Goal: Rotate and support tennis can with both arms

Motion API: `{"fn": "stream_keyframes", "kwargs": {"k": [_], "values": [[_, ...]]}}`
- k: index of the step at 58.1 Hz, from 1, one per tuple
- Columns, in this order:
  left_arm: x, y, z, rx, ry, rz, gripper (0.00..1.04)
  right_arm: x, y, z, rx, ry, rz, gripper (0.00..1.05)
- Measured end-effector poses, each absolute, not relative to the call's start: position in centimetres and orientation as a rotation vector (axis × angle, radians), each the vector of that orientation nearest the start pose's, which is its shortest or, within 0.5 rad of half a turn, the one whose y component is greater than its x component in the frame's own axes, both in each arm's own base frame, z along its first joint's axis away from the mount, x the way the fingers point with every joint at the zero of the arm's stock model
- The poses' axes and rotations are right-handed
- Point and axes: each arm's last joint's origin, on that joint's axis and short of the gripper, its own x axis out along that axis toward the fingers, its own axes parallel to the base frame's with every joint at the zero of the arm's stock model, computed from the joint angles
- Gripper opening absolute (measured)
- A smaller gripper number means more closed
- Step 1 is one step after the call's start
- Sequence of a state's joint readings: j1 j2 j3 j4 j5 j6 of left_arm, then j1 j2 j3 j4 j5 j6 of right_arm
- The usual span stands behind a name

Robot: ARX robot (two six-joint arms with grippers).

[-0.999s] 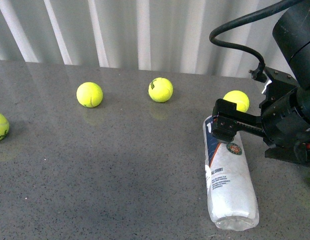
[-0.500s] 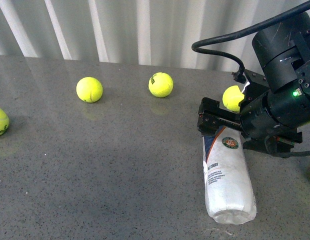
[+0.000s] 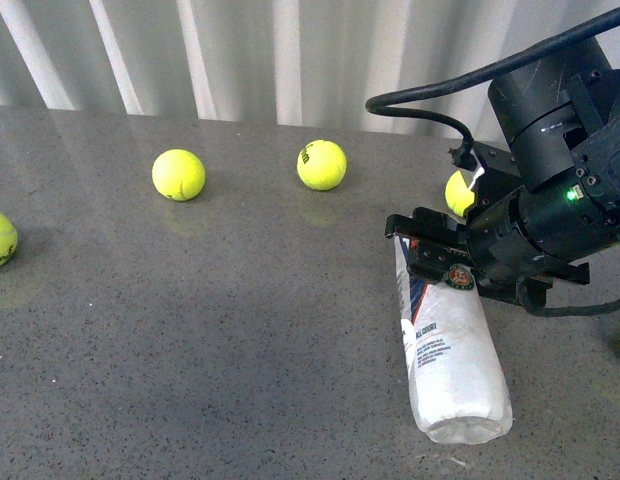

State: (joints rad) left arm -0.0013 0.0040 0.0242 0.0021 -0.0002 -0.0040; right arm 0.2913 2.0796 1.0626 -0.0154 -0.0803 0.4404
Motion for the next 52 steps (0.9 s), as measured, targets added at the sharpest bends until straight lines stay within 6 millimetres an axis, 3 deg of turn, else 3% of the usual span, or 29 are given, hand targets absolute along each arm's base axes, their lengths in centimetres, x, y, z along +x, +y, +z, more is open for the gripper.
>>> {"fn": "stream_keyframes", "kwargs": {"k": [19, 32, 41, 52], "values": [[9.6, 0.0, 17.2, -0.004, -0.022, 0.000, 0.98, 36.1, 10.9, 7.9, 0.245, 1.071, 0.095, 0.28], [9.6, 0.0, 17.2, -0.004, -0.022, 0.000, 0.98, 35.5, 11.1, 9.9, 0.171, 1.019, 0.097, 0.18], [9.6, 0.0, 17.2, -0.004, -0.022, 0.000, 0.98, 34.7, 11.6, 12.3, -0.098, 0.858, 0.078, 0.12], [9.6, 0.0, 17.2, -0.004, -0.022, -0.001, 0.98, 33.2, 12.3, 13.4, -0.356, 0.673, 0.160, 0.11]]}}
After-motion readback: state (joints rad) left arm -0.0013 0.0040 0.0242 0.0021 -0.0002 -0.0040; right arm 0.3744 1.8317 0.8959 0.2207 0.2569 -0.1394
